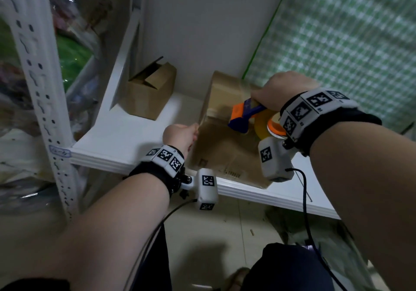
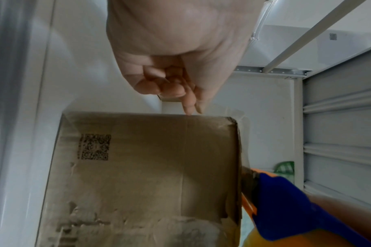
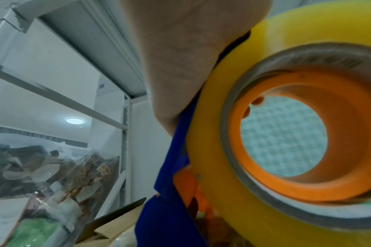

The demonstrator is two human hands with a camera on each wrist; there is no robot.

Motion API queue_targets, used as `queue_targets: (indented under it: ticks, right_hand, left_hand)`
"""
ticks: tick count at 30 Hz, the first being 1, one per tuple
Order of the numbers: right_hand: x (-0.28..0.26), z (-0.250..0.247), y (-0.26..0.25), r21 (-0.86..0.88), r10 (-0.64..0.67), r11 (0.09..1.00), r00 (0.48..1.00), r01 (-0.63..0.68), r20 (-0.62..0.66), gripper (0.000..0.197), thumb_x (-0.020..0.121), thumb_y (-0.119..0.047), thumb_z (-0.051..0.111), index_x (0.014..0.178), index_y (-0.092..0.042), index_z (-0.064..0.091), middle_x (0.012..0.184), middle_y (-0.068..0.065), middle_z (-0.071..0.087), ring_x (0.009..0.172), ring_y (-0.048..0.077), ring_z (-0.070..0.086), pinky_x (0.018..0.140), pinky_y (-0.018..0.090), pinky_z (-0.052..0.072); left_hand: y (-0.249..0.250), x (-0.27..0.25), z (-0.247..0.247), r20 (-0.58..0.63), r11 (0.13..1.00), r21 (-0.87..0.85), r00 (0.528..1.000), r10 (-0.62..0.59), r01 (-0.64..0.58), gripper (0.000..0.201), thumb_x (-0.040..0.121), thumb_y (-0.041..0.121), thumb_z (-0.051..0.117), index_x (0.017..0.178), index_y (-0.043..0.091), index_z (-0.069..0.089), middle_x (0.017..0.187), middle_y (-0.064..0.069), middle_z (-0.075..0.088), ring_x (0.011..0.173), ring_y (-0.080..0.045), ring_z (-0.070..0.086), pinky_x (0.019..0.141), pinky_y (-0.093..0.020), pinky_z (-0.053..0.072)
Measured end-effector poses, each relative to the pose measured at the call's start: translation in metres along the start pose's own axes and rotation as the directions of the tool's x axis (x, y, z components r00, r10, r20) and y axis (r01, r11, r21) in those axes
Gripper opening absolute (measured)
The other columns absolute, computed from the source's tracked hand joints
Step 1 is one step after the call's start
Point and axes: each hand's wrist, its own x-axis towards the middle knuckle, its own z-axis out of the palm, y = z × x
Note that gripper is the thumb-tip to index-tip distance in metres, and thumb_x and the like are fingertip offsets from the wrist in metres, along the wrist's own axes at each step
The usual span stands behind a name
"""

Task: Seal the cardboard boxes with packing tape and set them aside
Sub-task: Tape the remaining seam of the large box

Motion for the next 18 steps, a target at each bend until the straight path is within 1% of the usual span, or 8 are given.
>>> queue_targets:
  ticks: [4, 7, 11, 12, 15, 16, 17, 18]
  right_hand:
    - [0.002, -0.001, -0.001, -0.028, -0.042, 0.999, 0.999, 0.042, 0.008, 0.040, 0.095, -0.045, 0.042, 0.077, -0.011, 0.051, 0.065, 0.002, 0.040, 0.066, 0.022, 0.045, 0.050, 0.028, 0.030]
    - [0.003, -0.004, -0.003, -0.057, -0.017, 0.998, 0.999, 0.019, 0.032, 0.043, 0.094, -0.046, 0.044, 0.072, -0.011, 0.054, 0.066, 0.004, 0.047, 0.056, 0.016, 0.043, 0.047, 0.025, 0.030]
    - [0.006, -0.003, -0.003, -0.049, -0.013, 0.999, 1.000, 0.014, 0.020, 0.044, 0.091, -0.049, 0.045, 0.067, -0.012, 0.054, 0.067, 0.004, 0.052, 0.056, 0.017, 0.046, 0.047, 0.025, 0.031]
    - [0.005, -0.003, -0.003, -0.045, -0.014, 0.999, 1.000, 0.015, 0.018, 0.044, 0.091, -0.049, 0.045, 0.067, -0.013, 0.054, 0.067, 0.004, 0.052, 0.057, 0.017, 0.047, 0.048, 0.026, 0.031]
    - [0.004, -0.002, -0.004, -0.044, -0.008, 0.999, 1.000, 0.008, 0.008, 0.044, 0.091, -0.049, 0.045, 0.067, -0.012, 0.054, 0.067, 0.004, 0.052, 0.057, 0.017, 0.048, 0.047, 0.026, 0.031]
    - [0.004, -0.002, -0.005, -0.045, 0.000, 0.999, 1.000, 0.001, 0.004, 0.044, 0.091, -0.049, 0.045, 0.067, -0.012, 0.054, 0.067, 0.004, 0.053, 0.057, 0.018, 0.048, 0.047, 0.027, 0.031]
    - [0.005, -0.001, -0.006, -0.043, 0.009, 0.999, 1.000, -0.009, -0.004, 0.044, 0.090, -0.048, 0.046, 0.067, -0.012, 0.054, 0.067, 0.004, 0.052, 0.057, 0.018, 0.048, 0.047, 0.027, 0.030]
    - [0.005, -0.001, -0.006, -0.037, 0.015, 0.999, 1.000, -0.015, -0.009, 0.044, 0.090, -0.048, 0.047, 0.066, -0.012, 0.054, 0.066, 0.004, 0.052, 0.056, 0.018, 0.047, 0.046, 0.027, 0.029]
  left_hand:
    - [-0.003, 0.001, 0.001, 0.018, 0.999, 0.023, 0.999, 0.027, -0.028, 0.028, 0.087, 0.026, 0.065, 0.064, 0.011, 0.063, 0.053, 0.000, 0.054, 0.045, -0.013, 0.043, 0.049, -0.022, 0.034]
    - [-0.002, -0.001, 0.001, 0.028, 0.998, 0.046, 0.999, 0.038, -0.039, 0.028, 0.088, 0.024, 0.063, 0.063, 0.011, 0.062, 0.053, -0.002, 0.054, 0.044, -0.014, 0.044, 0.052, -0.021, 0.036]
    - [0.011, 0.000, -0.003, 0.123, 0.969, 0.248, 0.992, -0.027, -0.005, 0.031, 0.085, 0.014, 0.054, 0.054, 0.011, 0.056, 0.043, -0.002, 0.051, 0.044, -0.017, 0.043, 0.049, -0.023, 0.033]
    - [0.016, -0.001, -0.006, 0.138, 0.951, 0.309, 0.989, -0.042, -0.003, 0.029, 0.083, 0.013, 0.053, 0.054, 0.010, 0.056, 0.044, -0.002, 0.051, 0.045, -0.018, 0.044, 0.049, -0.023, 0.033]
    - [0.024, -0.001, -0.015, 0.187, 0.881, 0.472, 0.980, -0.066, -0.030, 0.024, 0.083, 0.018, 0.053, 0.062, 0.008, 0.059, 0.058, -0.005, 0.058, 0.055, -0.020, 0.052, 0.052, -0.024, 0.036]
    - [0.025, 0.000, -0.017, 0.199, 0.865, 0.498, 0.978, -0.055, -0.053, 0.023, 0.083, 0.018, 0.054, 0.065, 0.007, 0.061, 0.062, -0.006, 0.061, 0.059, -0.021, 0.056, 0.054, -0.025, 0.040]
    - [0.026, 0.003, -0.018, 0.200, 0.866, 0.494, 0.980, -0.020, -0.083, 0.021, 0.082, 0.018, 0.056, 0.068, 0.005, 0.064, 0.067, -0.007, 0.065, 0.064, -0.023, 0.061, 0.059, -0.028, 0.048]
    - [0.027, 0.007, -0.018, 0.190, 0.884, 0.455, 0.981, 0.021, -0.107, 0.021, 0.081, 0.018, 0.057, 0.071, 0.003, 0.067, 0.073, -0.009, 0.069, 0.072, -0.026, 0.066, 0.068, -0.033, 0.054]
